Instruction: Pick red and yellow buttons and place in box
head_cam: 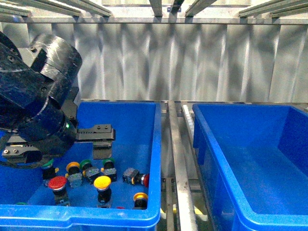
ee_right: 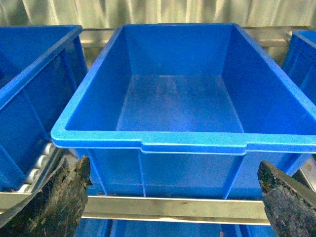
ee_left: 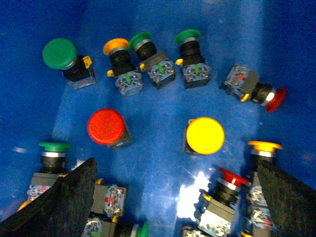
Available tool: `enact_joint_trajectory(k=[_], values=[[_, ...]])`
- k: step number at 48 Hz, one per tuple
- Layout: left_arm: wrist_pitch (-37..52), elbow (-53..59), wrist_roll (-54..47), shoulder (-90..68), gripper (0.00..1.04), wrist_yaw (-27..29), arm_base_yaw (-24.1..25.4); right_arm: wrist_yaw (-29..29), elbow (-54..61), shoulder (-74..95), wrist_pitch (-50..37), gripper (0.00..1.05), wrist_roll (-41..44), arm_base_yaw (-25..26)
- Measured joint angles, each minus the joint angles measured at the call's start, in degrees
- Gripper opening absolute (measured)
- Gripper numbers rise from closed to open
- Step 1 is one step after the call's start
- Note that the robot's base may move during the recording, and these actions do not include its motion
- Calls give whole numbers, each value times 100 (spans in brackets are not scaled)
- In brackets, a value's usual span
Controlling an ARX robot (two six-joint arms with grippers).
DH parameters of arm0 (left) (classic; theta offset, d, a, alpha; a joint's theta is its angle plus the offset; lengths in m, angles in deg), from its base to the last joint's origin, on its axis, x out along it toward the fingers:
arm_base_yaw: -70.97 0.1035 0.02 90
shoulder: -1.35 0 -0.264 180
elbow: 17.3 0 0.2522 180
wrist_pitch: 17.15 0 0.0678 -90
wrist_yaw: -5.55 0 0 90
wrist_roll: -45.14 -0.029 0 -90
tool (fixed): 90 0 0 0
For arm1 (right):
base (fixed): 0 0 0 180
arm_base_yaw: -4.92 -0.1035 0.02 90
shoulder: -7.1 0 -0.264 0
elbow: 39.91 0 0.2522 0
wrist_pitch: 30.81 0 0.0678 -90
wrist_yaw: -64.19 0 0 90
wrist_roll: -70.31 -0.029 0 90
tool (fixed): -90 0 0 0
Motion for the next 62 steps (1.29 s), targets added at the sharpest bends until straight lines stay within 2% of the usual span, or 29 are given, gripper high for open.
enact_joint_trajectory(k=[21,62], values=[[-131,-588,48,-909,97,116,-153,0,0,0,0,98,0,0],[-131,-1482,186,-2155,97,142,-131,-2,0,0,0,98,0,0]])
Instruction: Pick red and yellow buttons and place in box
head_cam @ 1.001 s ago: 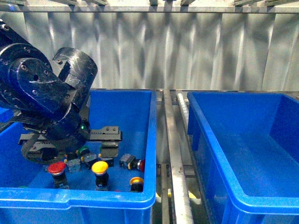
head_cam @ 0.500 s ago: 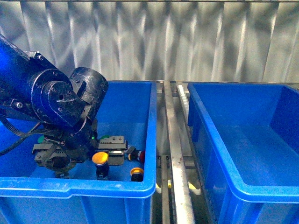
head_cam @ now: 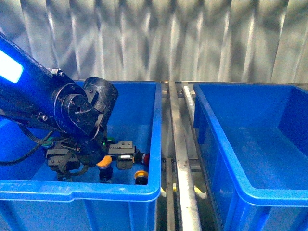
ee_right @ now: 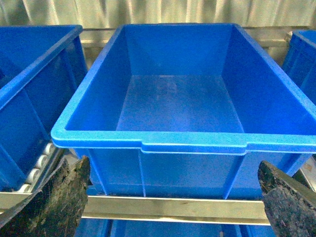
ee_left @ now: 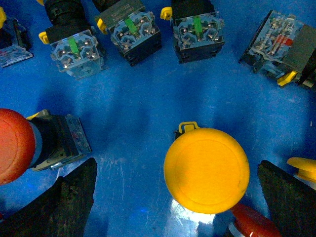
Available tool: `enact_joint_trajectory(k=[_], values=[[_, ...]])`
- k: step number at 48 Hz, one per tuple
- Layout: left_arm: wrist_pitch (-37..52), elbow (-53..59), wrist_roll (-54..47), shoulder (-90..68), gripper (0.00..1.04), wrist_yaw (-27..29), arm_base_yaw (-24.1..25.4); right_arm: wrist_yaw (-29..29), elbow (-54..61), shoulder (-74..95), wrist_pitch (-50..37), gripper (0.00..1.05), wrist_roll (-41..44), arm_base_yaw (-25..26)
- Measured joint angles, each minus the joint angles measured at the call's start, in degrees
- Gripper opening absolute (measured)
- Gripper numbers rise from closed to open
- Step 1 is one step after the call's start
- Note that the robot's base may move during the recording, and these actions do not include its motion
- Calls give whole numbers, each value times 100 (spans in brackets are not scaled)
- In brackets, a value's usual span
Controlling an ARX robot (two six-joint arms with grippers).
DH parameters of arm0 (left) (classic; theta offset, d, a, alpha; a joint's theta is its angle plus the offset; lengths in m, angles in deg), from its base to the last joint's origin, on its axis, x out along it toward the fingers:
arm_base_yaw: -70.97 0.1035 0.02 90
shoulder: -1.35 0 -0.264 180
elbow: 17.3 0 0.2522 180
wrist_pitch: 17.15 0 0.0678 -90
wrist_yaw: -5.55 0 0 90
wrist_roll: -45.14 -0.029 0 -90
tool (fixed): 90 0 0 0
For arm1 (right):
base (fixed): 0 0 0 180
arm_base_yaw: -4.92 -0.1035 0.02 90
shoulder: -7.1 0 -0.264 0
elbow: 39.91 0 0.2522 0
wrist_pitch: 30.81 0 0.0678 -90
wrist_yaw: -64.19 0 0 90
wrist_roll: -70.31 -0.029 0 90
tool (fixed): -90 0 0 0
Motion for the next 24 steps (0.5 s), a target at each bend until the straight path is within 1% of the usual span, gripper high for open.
enact_joint_trajectory(k=[4,5,7,11,13,20,24], values=[[28,-105,-52,-109,97,9,0,2,0,0,0,98,0,0],[37,-127,-74,-127,95,13,0,2,0,0,0,98,0,0],[42,-153,-98,-140,90,22,0,0,0,0,0,98,0,0],[66,-210,-146,-153,76,26,0,2,0,0,0,98,0,0],[105,-227,-166,-157,71,26,0,0,0,0,0,98,0,0],[315,-219,-256,-157,42,24,4,0,0,0,0,98,0,0],[409,-125,-293,-111,36,-15,24,0,0,0,0,98,0,0]])
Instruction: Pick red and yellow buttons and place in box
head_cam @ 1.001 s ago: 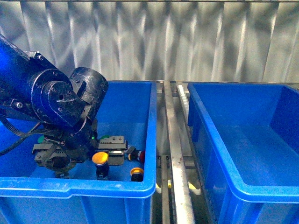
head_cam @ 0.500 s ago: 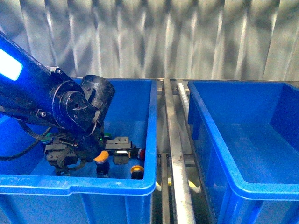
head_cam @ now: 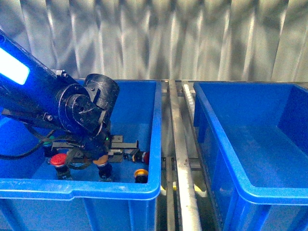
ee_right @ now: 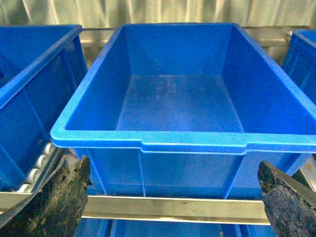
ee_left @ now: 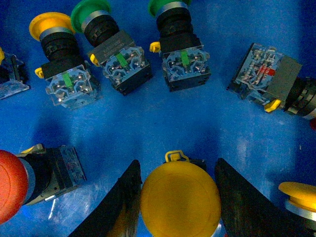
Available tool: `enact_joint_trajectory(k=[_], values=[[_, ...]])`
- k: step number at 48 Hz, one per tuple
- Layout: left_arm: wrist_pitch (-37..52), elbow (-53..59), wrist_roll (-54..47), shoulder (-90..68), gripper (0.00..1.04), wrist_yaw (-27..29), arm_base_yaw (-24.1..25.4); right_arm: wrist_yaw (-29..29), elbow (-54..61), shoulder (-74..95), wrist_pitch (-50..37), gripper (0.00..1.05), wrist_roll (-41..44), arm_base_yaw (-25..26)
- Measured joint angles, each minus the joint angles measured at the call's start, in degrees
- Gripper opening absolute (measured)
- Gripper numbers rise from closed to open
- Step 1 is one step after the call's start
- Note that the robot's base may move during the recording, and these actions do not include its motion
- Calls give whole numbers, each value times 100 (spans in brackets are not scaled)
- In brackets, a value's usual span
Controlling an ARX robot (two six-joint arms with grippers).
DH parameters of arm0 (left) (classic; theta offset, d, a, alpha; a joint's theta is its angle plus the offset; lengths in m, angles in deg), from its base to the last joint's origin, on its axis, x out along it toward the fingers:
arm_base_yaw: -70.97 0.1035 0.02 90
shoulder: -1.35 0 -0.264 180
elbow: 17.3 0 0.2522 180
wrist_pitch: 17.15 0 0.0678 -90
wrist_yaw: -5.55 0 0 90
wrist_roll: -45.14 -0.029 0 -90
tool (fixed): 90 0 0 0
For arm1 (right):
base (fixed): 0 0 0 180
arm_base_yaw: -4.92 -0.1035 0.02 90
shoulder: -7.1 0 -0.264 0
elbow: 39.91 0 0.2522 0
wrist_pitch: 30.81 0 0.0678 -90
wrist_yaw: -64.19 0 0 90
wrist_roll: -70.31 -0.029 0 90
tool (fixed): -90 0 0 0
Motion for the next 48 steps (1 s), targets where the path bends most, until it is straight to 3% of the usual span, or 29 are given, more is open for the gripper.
enact_joint_trajectory(k=[14,22,32,40,45,48], values=[[330,660,-221,520,35,-197,275,0,0,0,0,98,0,0],[1049,1325,-343,1213,35,-920,551,0,0,0,0,98,0,0],[3178,2865,444,2907,34,-3501,1392,2,0,0,0,98,0,0],[5121,4122,2234,3733,34,-5451,2365,2,0,0,0,98,0,0],[6443,4841,3432,3842,34,-6225,2745,2,0,0,0,98,0,0],[7263,5278,4249,3818,34,-6669,2671,-4,0,0,0,98,0,0]])
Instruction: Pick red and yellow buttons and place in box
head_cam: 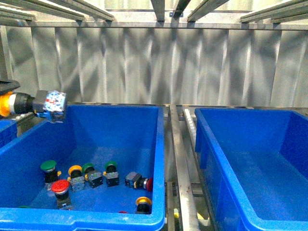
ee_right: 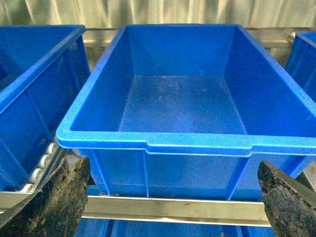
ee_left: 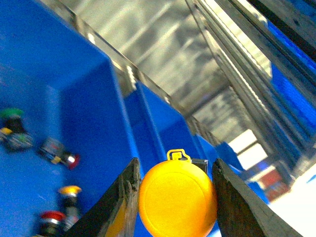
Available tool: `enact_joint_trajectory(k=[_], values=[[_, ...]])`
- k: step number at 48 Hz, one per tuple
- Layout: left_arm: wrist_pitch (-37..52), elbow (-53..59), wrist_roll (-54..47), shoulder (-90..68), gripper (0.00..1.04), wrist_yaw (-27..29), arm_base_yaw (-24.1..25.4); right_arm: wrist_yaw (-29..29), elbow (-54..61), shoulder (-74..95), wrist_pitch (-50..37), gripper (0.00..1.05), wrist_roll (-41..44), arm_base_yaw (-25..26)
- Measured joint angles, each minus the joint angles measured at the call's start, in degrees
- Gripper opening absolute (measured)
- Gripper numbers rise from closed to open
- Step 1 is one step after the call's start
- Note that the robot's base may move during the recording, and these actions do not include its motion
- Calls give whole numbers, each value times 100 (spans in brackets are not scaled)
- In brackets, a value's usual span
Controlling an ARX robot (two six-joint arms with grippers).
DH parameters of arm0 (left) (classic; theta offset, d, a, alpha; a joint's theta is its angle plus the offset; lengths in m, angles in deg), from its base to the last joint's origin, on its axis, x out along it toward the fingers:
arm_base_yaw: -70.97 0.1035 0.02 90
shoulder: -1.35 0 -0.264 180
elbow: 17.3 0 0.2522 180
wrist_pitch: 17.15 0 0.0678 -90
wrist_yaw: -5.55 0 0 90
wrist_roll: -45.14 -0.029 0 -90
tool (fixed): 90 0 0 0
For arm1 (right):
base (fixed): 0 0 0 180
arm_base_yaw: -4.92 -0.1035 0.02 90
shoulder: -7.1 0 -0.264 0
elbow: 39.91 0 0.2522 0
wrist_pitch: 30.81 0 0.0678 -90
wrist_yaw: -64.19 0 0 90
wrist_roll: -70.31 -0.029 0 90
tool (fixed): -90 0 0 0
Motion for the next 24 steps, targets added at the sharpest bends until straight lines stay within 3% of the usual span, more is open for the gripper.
enact_joint_trajectory(k=[7,12,24], values=[[715,98,468,-297,34,13,-761,4,0,0,0,98,0,0],[627,-315,514,-885,34,337,-1602,7,0,0,0,98,0,0],[219,-1720,448,-1910,34,739,-3056,4,0,0,0,98,0,0]])
